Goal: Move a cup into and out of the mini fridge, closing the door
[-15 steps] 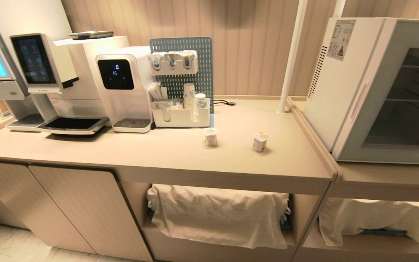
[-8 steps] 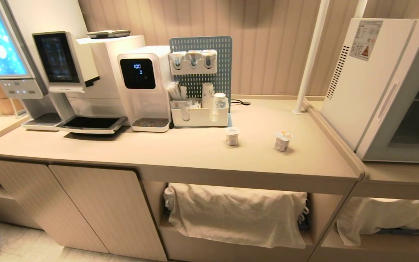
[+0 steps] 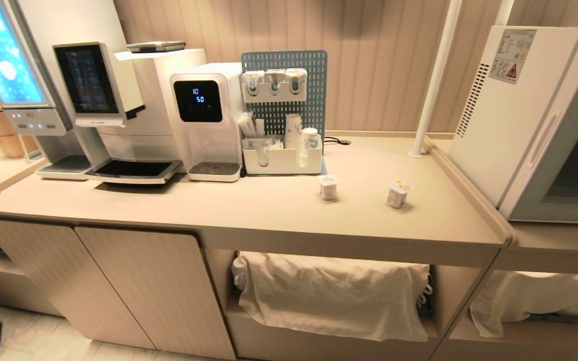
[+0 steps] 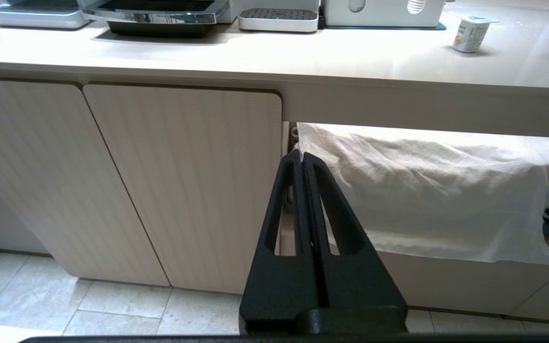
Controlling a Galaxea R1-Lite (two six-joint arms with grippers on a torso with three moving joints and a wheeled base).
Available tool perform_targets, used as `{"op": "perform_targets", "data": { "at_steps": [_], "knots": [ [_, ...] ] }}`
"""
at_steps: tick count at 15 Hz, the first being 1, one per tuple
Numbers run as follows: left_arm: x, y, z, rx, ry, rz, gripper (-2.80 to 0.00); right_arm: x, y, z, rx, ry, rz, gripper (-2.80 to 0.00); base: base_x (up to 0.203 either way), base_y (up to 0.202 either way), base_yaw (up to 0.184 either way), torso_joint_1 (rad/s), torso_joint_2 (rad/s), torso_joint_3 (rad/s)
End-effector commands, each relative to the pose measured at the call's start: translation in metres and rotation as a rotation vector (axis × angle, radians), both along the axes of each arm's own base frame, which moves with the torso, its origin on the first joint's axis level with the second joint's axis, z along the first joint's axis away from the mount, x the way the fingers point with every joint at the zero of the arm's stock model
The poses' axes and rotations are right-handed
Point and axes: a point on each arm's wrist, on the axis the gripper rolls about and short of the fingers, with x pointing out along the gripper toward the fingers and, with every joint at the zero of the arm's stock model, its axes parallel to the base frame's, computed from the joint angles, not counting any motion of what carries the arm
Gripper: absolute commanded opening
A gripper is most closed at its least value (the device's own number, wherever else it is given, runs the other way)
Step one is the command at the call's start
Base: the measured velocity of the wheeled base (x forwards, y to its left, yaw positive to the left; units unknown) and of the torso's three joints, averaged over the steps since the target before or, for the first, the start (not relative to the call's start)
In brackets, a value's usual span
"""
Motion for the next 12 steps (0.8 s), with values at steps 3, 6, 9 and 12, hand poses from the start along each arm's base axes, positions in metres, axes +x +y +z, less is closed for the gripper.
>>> {"op": "perform_targets", "data": {
  "at_steps": [3, 6, 9, 12],
  "knots": [
    [0.0000, 0.0000, 0.0001, -0.001, -0.001, 0.002, -2.80, 0.0007, -0.0001, -0.0001, -0.004, -0.012, 0.001, -2.80, 0.000, 0.000, 0.000, 0.000, 0.00, 0.000],
    [0.0000, 0.0000, 0.0001, -0.001, -0.001, 0.002, -2.80, 0.0024, -0.0001, 0.0011, 0.000, -0.056, 0.000, -2.80, 0.000, 0.000, 0.000, 0.000, 0.00, 0.000],
    [0.0000, 0.0000, 0.0001, -0.001, -0.001, 0.002, -2.80, 0.0024, -0.0001, 0.0007, 0.030, -0.056, -0.002, -2.80, 0.000, 0.000, 0.000, 0.000, 0.00, 0.000],
    [0.0000, 0.0000, 0.0001, 0.002, -0.001, 0.002, -2.80, 0.0024, -0.0001, 0.0009, 0.033, -0.058, -0.002, -2.80, 0.000, 0.000, 0.000, 0.000, 0.00, 0.000]
  ]
}}
